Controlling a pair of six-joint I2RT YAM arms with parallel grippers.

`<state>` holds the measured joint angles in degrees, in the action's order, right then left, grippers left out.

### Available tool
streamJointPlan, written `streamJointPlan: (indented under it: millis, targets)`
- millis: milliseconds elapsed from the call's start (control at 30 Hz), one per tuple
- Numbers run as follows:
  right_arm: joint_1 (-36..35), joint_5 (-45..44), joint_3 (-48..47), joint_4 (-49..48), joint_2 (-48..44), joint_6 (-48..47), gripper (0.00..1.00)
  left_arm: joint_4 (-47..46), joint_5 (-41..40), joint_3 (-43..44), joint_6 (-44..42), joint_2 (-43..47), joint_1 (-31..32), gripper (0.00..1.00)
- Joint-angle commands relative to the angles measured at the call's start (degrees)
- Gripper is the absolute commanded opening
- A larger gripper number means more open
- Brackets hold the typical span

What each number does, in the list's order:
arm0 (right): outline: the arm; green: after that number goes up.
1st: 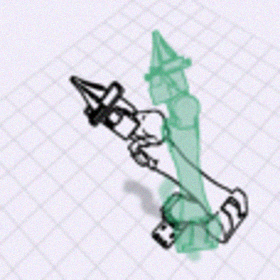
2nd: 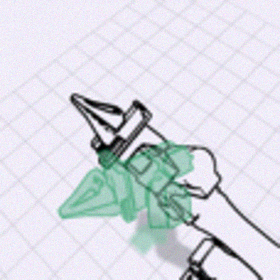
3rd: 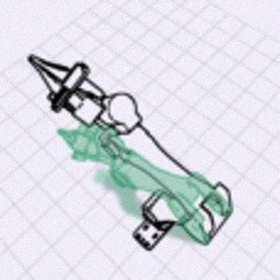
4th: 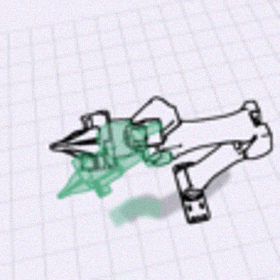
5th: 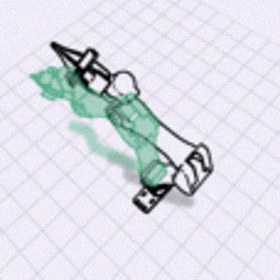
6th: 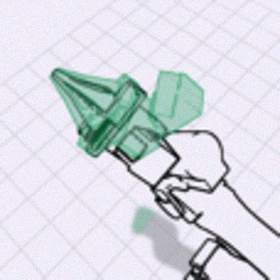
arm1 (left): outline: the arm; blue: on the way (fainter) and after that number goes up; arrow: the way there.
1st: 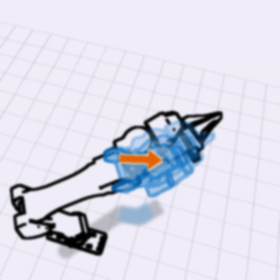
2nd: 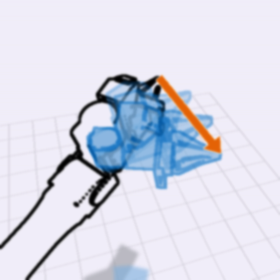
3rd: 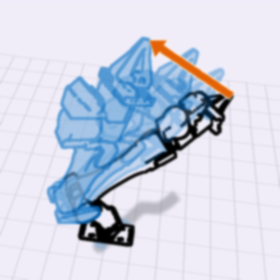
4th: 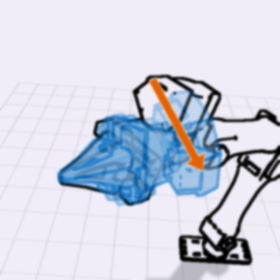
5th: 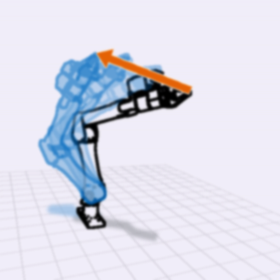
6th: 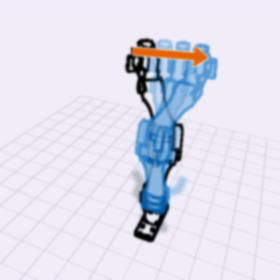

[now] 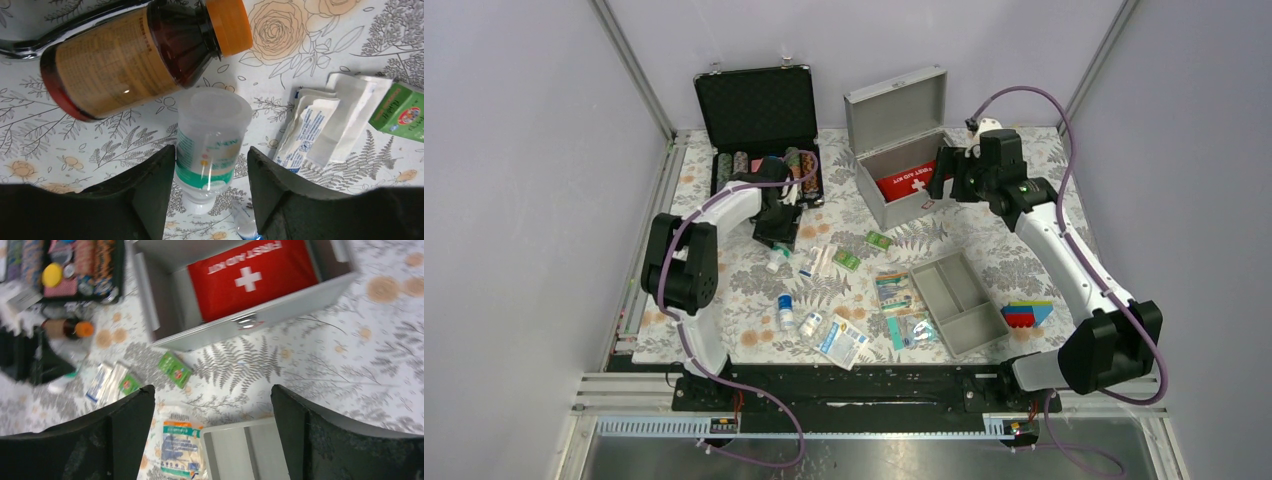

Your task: Organize the medicine kit

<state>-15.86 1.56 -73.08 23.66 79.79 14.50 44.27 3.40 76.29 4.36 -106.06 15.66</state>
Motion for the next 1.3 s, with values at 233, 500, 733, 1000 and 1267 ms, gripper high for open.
streamJointPlan:
  millis: [233,500,733,1000,1267]
  targets:
    - [-0.2,20.0,-0.4,-0.1,-0.3,-11.1,0.9,-0.7,3.8,1.7,-2.3,-2.2,-0.2,0.22]
    - [-0.2,26.9,-0.9,-2.1,0.4,-13.2,0.88,0.3,22.5,6.8,-2.3,4.7,-0.5,0.12]
    - [-0.2,44.1,-2.9,-4.9,4.1,-14.2,0.83,-5.3,46.2,16.8,-0.9,4.1,-1.0,0.11]
    - [-1.1,49.7,-9.3,-20.5,12.3,3.7,0.87,-40.9,65.8,18.9,32.7,-0.7,-1.8,0.12]
    - [-5.4,47.9,-15.7,-29.9,18.7,12.8,0.91,-70.0,68.6,15.8,58.7,-4.7,-2.5,0.11]
